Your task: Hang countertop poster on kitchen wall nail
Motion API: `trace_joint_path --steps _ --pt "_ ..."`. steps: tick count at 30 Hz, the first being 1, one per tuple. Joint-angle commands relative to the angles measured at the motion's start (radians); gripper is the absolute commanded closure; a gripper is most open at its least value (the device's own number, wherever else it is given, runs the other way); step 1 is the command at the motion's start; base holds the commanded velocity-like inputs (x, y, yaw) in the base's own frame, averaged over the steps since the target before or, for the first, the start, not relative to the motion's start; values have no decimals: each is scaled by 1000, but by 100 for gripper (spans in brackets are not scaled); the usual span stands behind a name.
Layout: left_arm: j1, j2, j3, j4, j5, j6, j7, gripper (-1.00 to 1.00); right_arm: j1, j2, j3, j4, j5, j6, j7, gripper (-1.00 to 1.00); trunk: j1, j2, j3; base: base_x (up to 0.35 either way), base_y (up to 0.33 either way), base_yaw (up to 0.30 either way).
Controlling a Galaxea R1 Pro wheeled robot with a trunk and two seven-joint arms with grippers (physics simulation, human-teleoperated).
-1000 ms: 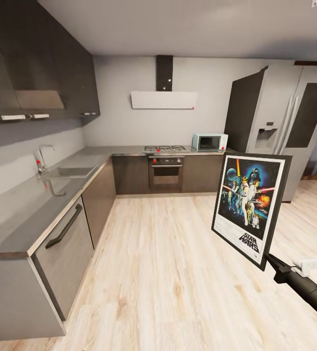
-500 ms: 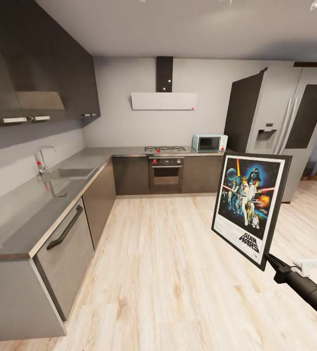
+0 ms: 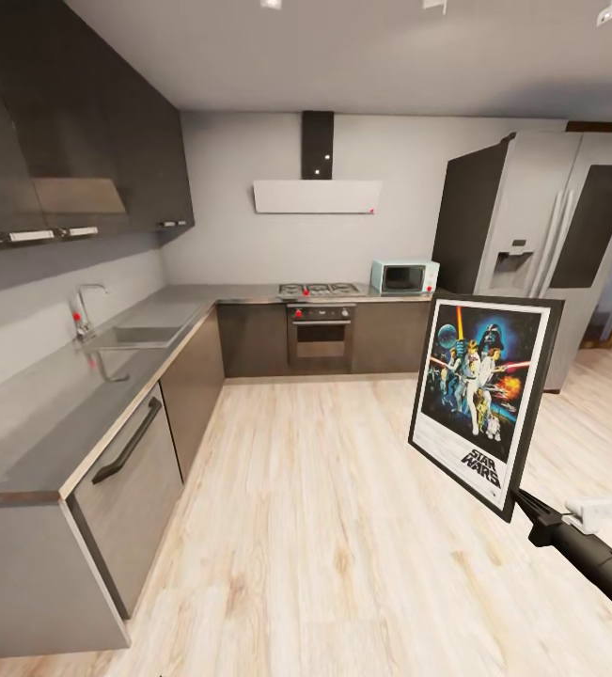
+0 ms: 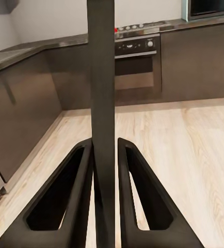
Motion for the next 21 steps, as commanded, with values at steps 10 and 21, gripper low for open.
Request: trace_joint_path --steps 10,21 --pt "-1 0 -9 0 6 -10 0 -100 -1 0 -2 0 -3 12 7 100 -38 69 30 0 0 0" --pt "-1 0 -10 0 5 -10 0 -100 -1 0 -2 0 -3 12 7 100 -80 146 64 0 0 0"
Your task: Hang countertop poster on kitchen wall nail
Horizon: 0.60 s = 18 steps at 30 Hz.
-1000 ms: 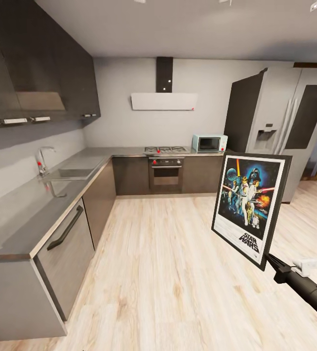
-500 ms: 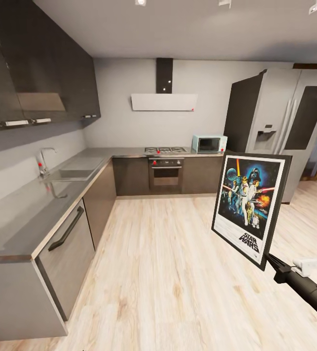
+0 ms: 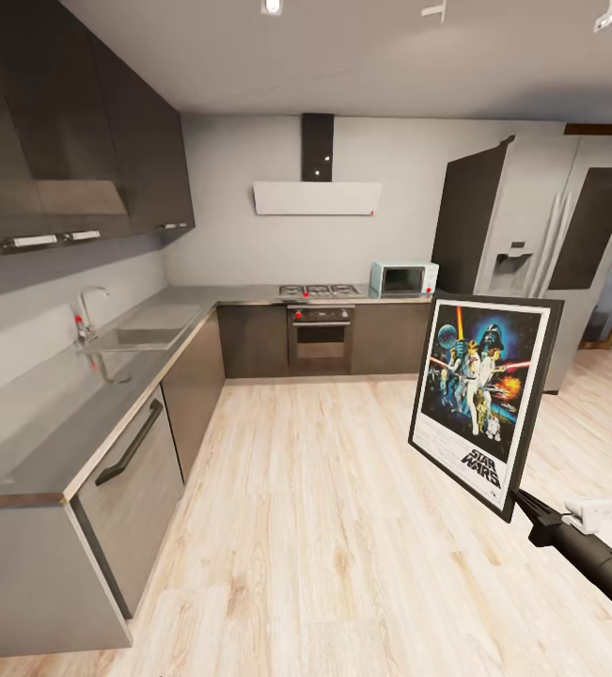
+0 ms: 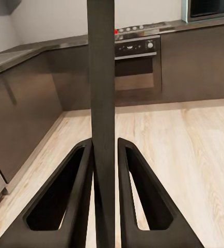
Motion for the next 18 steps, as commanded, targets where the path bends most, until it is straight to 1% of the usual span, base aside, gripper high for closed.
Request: trace_joint_path --steps 1,11,18 --pt "-1 0 -9 0 6 -10 0 -100 -1 0 -2 -1 -3 12 7 100 -3 5 1 0 0 0" --pt "-1 0 -9 0 6 -10 0 -100 -1 0 -2 -2 -3 12 7 100 -42 75 32 0 0 0" --pt "-1 0 -9 0 6 -10 0 -100 -1 0 -2 -2 -3 12 7 100 -42 75 32 0 0 0"
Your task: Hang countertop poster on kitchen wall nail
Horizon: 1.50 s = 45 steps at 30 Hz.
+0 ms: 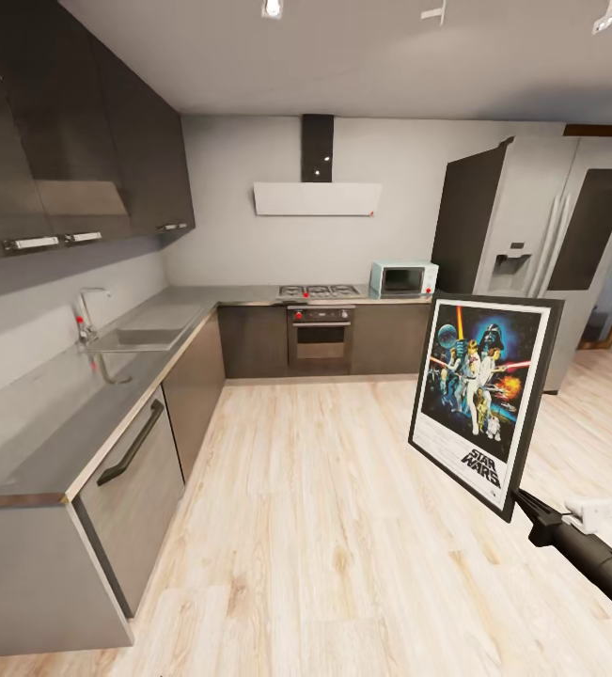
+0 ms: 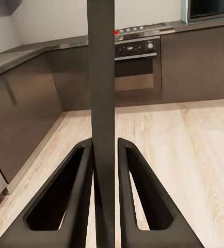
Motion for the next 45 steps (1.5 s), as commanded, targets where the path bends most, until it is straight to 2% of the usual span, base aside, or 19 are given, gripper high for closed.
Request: trace_joint_path --steps 1,25,32,45 --pt "0 0 -9 0 6 -10 0 -100 -1 0 -2 -1 -3 12 7 100 0 -1 -1 0 0 0" --pt "0 1 -8 0 6 -11 0 -100 -1 2 -2 -27 -1 12 7 100 0 -1 -1 0 0 0" --pt "0 -1 -10 0 5 -12 0 -100 -1 6 -2 -31 -2 12 8 100 0 -1 -1 -176 0 5" --pt "0 -1 -10 0 5 -14 -1 -100 -1 18 -2 -35 5 7 7 100 0 -1 -1 -165 -28 235"
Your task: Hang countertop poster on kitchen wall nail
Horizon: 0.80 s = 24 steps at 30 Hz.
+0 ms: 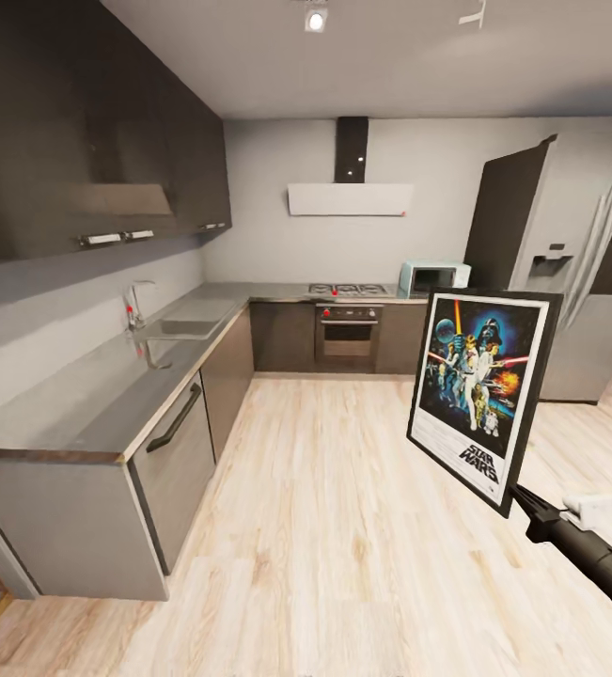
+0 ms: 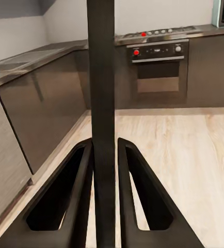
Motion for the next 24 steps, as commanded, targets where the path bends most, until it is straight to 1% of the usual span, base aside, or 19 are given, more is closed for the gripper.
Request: trace_joint_path --steps 1,20,24 --pt "-1 0 -9 0 6 -10 -1 -100 -1 3 -2 -2 0 11 7 100 0 -1 -1 -242 -181 290" --pt "-1 -1 -10 0 5 -12 -1 -100 -1 6 -2 -4 1 9 7 100 0 -1 -1 -277 -199 291" --pt "-1 -1 -9 -1 5 -12 -1 -100 -1 8 -2 -4 1 7 7 100 0 -1 -1 -190 -142 291"
